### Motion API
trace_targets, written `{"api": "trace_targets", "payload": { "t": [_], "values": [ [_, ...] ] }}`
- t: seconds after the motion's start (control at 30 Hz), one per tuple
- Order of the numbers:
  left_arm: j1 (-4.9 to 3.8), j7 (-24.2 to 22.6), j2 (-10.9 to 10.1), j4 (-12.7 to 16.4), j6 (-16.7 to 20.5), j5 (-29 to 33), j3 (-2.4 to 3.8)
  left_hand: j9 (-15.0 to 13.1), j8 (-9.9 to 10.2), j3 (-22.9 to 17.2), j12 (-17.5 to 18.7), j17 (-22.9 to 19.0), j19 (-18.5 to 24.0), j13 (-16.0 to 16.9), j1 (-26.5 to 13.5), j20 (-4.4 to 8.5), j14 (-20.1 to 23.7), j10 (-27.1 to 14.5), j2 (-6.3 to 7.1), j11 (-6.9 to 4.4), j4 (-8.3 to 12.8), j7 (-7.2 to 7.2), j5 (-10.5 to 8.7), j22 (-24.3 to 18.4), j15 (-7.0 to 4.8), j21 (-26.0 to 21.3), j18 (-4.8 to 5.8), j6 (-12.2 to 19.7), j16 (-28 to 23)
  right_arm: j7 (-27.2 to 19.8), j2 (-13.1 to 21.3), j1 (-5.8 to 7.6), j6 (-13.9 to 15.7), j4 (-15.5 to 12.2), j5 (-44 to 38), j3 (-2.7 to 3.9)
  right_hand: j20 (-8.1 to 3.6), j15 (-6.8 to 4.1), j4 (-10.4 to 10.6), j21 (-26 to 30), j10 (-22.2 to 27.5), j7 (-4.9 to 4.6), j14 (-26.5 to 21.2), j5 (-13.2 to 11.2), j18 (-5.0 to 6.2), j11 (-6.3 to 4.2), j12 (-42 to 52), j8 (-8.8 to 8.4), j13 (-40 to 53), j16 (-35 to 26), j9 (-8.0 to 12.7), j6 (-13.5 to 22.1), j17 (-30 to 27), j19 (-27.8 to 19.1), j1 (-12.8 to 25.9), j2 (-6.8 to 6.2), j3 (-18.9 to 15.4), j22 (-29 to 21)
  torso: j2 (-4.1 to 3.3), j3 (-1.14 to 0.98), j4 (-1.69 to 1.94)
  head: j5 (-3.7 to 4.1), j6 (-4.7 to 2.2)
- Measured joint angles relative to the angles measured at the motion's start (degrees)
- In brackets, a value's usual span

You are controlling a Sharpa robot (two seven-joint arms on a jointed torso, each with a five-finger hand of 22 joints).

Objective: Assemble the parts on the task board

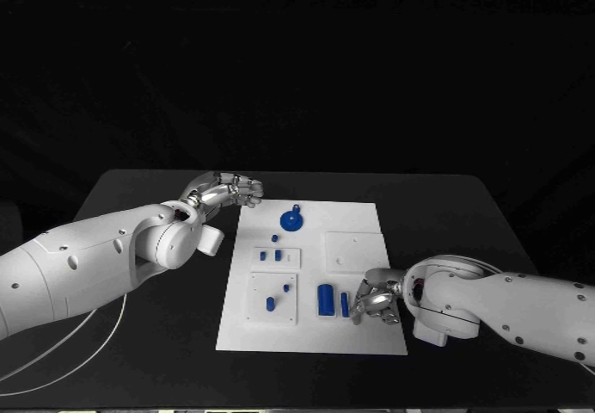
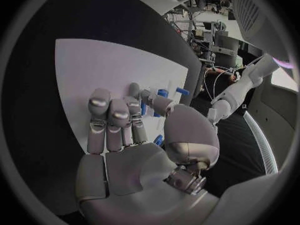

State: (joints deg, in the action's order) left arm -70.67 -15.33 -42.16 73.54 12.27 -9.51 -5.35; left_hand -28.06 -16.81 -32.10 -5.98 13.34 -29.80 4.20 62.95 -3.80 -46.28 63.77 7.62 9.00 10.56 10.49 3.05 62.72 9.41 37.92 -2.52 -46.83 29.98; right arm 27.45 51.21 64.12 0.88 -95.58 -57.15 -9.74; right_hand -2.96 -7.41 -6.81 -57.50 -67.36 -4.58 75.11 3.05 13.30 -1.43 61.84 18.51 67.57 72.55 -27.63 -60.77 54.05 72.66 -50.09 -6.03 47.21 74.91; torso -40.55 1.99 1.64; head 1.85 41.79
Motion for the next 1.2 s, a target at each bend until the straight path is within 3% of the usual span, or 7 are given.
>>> {"api": "trace_targets", "payload": {
  "t": [0.23, 0.4, 0.57, 0.77, 0.93, 1.1, 1.2],
  "values": [
    [0.00, -0.01, 0.08, -0.39, -0.01, -0.01, 0.00, 0.04, 0.00, 0.00, 0.00, 0.06, 0.00, 0.00, -0.01, 0.00, 0.00, 0.00, 0.01, 0.00, 0.00, 0.01, 0.00, 0.05, 0.00, 0.00, 0.01, -0.01, 0.00, -1.95, 1.29, 0.06, -0.85, 0.88, 1.39, 0.00, 0.01, 0.00, -2.37, -0.08, 0.00, 0.06, 0.00, 2.13, 0.01, 0.00, -0.18, -0.60, 0.05, -0.12, 0.42, -0.06, 0.00, 0.00, 2.06, -5.31, -4.50, 0.00, 0.05, -0.02, -0.02, 0.16, -0.54],
    [0.00, -0.24, 0.29, -1.02, -0.01, 0.42, 0.00, 0.04, -0.23, 0.00, 0.00, 0.15, 0.00, 0.00, -0.23, 0.00, -0.21, 0.00, 0.23, 0.00, 0.00, 0.01, 0.00, 0.07, 0.21, 0.00, 0.21, -0.01, 0.00, -5.56, 1.65, 1.93, -1.20, 3.70, 4.29, -0.21, 0.07, 0.36, -4.48, 0.10, 0.76, -0.20, -0.38, 5.44, 0.01, 0.75, -0.24, -1.89, 0.24, -0.50, 0.86, 2.12, -0.01, -0.14, 2.49, -6.87, -10.22, 0.00, 0.13, -0.04, -0.06, 0.34, -1.83],
    [-0.01, -0.70, 0.55, -2.47, -0.06, 1.43, -0.01, 0.04, -0.50, 0.00, 0.00, 0.46, 0.00, 0.00, -0.23, 0.00, -0.52, 0.00, 0.23, 0.00, 0.00, 0.01, 0.00, 0.21, -0.05, -0.15, -0.56, -0.02, 0.00, -12.23, 1.03, 5.15, -0.44, 9.52, 9.40, 0.54, -0.13, 1.18, -9.56, 1.44, 3.21, -1.15, -1.90, 11.62, -0.01, 1.55, -0.50, -2.10, 0.35, -1.24, 0.17, 4.88, 0.10, -2.60, 2.50, -4.01, -20.19, 0.00, 0.32, -0.03, -0.15, 0.75, -4.25],
    [-0.33, -1.67, 1.60, -6.78, -0.38, 3.05, -0.01, 0.03, -0.79, 0.00, -0.39, 0.76, 0.00, 0.07, -0.23, 0.00, -0.93, 0.31, 0.23, -0.31, 0.00, -0.18, 0.00, 0.35, -0.09, -0.22, -0.59, -0.23, 0.00, -22.82, -3.08, 7.25, 2.24, 20.72, 17.78, 2.83, -0.03, 1.58, -9.92, 3.54, 5.16, -2.11, -4.33, 12.93, -0.89, 1.86, -2.10, -2.41, -0.73, -3.37, -0.03, 6.45, -0.66, -5.18, -1.04, -1.85, -21.83, -0.12, 1.13, 0.03, -0.31, 0.95, -6.69],
    [-1.14, -2.53, 2.69, -10.88, -0.72, 4.42, 0.04, 0.03, -0.79, 0.00, -0.39, 0.87, 0.00, 0.07, -0.23, 0.00, -1.14, 0.51, 0.23, -0.51, 0.00, -0.18, 0.00, 0.36, -0.30, -0.45, -0.60, -0.23, 0.00, -29.84, -9.38, 7.42, 3.95, 31.19, 23.46, 5.09, 1.85, 2.55, -9.84, 7.60, 8.81, -2.89, -8.92, 13.60, -0.91, 2.63, -5.92, -2.75, -3.74, -7.23, -0.18, 7.83, -2.64, -10.22, -3.95, -0.59, -22.39, -1.38, 2.30, 0.14, -0.61, 1.02, -8.29],
    [-2.10, -3.25, 4.79, -15.61, -1.18, 5.77, 0.14, 0.28, -0.79, 0.00, -0.20, 0.87, 0.14, -0.07, -0.23, 0.14, -0.60, -0.07, 0.23, -0.43, 0.00, -0.30, 0.00, 0.46, -0.23, -0.89, -0.58, -0.12, -0.93, -34.94, -14.09, 6.97, 4.92, 41.44, 28.18, 7.02, 5.59, 5.84, -9.80, 16.56, 15.21, -4.49, -18.69, 13.59, -0.87, 4.87, -16.29, -3.10, -13.09, -16.03, -0.35, 9.85, -7.97, -20.86, -5.04, 0.15, -21.69, -4.33, 3.39, 0.10, -0.77, 0.62, -10.12],
    [-2.14, -3.52, 5.73, -17.73, -1.47, 6.27, 0.15, 0.56, -0.56, 0.26, 0.98, 0.71, 1.19, -0.36, -0.35, 0.11, 1.46, -1.75, 0.35, -0.44, -0.26, -0.86, 0.00, 0.50, -0.11, -1.69, -0.51, 0.78, -2.24, -36.87, -15.40, 5.82, 5.22, 44.29, 30.62, 8.60, 8.54, 10.35, -9.79, 25.63, 18.57, -5.44, -25.57, 13.27, -1.08, 7.52, -26.67, -3.10, -23.59, -25.66, -0.46, 10.76, -14.03, -29.71, -5.23, 0.36, -19.85, -9.02, 3.97, -0.04, -0.77, 0.31, -11.07]
  ]
}}
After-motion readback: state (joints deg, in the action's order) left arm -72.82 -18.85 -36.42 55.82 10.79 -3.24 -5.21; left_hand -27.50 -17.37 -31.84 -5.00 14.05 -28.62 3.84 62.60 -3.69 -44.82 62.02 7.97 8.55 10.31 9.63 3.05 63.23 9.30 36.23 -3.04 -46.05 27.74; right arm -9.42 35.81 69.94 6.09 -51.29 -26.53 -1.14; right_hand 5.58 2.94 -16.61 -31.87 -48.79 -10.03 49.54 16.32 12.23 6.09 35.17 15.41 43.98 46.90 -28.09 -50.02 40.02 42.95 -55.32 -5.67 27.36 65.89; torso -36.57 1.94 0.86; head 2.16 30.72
